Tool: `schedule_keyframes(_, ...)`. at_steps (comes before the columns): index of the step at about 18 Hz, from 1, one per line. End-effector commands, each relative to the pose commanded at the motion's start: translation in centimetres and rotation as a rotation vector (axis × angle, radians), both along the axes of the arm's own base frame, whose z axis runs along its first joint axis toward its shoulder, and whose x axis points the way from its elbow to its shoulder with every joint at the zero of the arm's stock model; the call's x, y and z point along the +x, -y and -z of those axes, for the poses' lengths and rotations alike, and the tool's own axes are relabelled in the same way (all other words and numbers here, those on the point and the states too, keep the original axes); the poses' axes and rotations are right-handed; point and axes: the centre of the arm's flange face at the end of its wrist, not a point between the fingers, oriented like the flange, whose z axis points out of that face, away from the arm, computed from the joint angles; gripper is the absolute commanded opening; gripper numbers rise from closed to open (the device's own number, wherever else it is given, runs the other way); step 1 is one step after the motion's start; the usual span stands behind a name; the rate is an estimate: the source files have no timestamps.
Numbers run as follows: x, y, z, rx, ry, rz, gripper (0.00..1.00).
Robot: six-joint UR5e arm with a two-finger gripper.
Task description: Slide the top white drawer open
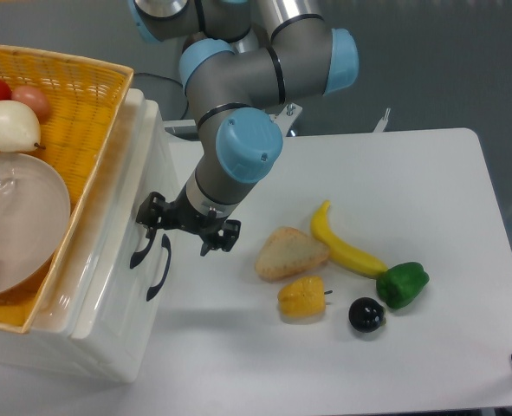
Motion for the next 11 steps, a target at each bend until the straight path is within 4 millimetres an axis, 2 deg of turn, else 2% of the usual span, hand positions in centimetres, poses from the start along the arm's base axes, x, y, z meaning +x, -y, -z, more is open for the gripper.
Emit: schedule_keyframes(11,-0.59,0.41,-0.02,-0.019,-0.03,0.019,1.0)
